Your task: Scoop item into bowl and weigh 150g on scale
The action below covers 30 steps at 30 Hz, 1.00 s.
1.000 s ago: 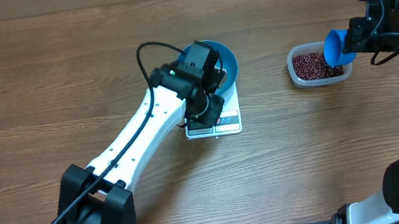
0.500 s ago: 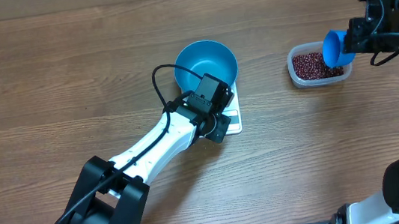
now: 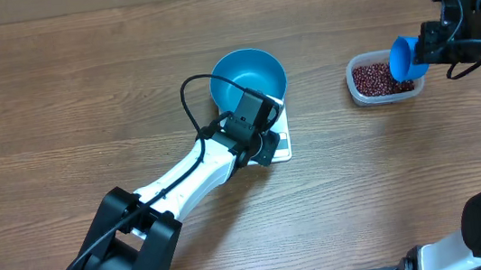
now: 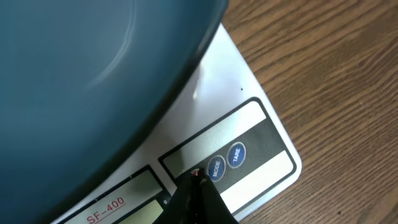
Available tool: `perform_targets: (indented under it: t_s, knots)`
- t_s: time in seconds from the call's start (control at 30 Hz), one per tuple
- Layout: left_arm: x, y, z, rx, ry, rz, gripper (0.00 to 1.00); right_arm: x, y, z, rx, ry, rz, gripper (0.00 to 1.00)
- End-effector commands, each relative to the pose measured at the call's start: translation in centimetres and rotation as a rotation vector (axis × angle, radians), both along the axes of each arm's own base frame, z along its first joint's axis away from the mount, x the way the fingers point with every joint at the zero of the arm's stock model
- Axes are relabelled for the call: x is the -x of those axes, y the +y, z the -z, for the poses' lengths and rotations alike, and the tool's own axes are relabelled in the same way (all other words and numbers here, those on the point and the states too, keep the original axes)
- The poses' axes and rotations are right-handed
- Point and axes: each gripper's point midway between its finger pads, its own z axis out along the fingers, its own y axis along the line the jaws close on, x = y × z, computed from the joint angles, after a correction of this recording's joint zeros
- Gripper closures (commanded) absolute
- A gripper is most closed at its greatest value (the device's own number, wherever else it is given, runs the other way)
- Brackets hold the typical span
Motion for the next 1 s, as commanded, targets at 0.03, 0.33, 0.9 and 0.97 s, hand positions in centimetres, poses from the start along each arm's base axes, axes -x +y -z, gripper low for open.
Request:
perform_targets:
  t_s: [0.03, 0.33, 0.9, 0.97]
  knots:
    - [0.4, 0.3, 1.4, -0.029, 0.017, 0.006, 0.96, -0.3, -0.3, -1.1, 0.018, -0.031, 0.005, 0.96]
    - [0.6, 0.5, 2.7, -0.046, 0.045, 0.007, 0.96, -0.3, -0.4, -1.1, 0.021, -0.030, 0.006, 0.96]
    - [0.8, 0.5, 4.0, -0.059, 0.065, 0.013, 0.96, -0.3, -0.4, -1.1, 0.021, -0.029, 0.006, 0.96]
    - [0.8, 0.5, 4.0, -0.061, 0.068, 0.012, 0.96, -0.3, -0.4, -1.1, 0.020, -0.027, 0.006, 0.96]
